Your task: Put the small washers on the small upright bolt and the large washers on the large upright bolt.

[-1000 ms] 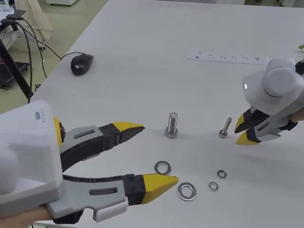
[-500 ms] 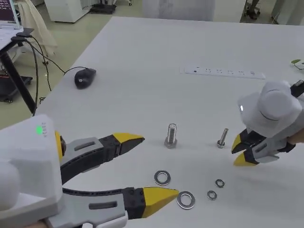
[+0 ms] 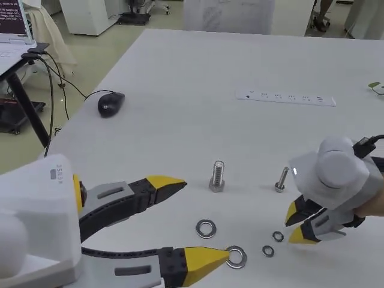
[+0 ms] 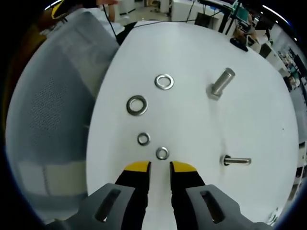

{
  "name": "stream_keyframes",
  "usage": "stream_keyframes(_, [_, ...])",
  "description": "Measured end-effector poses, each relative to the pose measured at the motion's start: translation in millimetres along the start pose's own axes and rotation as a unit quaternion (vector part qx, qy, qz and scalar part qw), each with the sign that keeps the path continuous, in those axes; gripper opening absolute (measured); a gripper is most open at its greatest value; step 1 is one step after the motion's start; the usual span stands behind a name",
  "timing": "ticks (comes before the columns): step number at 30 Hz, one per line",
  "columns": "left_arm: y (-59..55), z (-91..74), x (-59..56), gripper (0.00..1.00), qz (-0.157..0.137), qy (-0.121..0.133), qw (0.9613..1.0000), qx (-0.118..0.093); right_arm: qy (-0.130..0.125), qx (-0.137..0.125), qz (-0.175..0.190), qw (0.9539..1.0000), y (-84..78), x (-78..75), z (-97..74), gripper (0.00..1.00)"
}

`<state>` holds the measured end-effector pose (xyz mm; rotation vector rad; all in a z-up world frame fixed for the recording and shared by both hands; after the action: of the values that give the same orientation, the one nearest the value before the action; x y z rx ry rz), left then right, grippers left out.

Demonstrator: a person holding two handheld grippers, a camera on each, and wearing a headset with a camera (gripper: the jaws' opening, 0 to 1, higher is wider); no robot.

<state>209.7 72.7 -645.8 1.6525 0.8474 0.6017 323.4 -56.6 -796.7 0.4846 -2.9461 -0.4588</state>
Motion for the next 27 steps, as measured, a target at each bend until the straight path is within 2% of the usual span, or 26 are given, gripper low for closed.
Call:
stream_keyframes(14, [-2.8, -1.0, 6.7, 0.57, -0.005, 0.013, 0.9999, -0.003, 0.015, 0.005, 0.002, 0.9999, 6.2, -7.1, 15.3, 0.16])
stream_keyframes(15, [-2.8, -0.9, 7.1, 0.57, -0.005, 0.014, 0.9999, -0.003, 0.014, 0.008, -0.003, 0.9999, 5.5, -7.8, 15.7, 0.15])
stream_keyframes(16, [-2.6, -0.7, 8.1, 0.57, -0.006, 0.016, 0.9998, -0.005, 0.01, 0.015, -0.028, 0.9994, 4.8, -10.3, 15.2, 0.15])
stream_keyframes(17, [-2.4, -0.7, 8.7, 0.57, -0.008, 0.016, 0.9998, -0.006, 0.013, 0.016, -0.017, 0.9996, 4.9, -8.7, 15.8, 0.15])
stream_keyframes(21, [-3.3, 0.1, 10.3, 0.57, -0.009, 0.019, 0.9997, -0.007, 0.011, 0.028, -0.029, 0.9991, 5.8, -8.3, 16.9, 0.15])
stream_keyframes(27, [-4.0, 1.6, 10.5, 0.57, -0.009, 0.018, 0.9998, -0.007, 0.006, 0.017, -0.03, 0.9994, 5.9, -7.3, 16.6, 0.15])
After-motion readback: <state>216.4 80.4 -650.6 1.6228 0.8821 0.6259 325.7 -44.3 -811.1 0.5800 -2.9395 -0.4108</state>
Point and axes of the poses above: the centre of the closed fingertips' face, and the gripper's own axes: z roughly forward along the fingers, x roughly to its left, y roughly out of its top, the point moved 2 cm from there along -z, roughly backward along the fingers, and after that the axes turned 5 degrees about y, right-handed, at the moved point
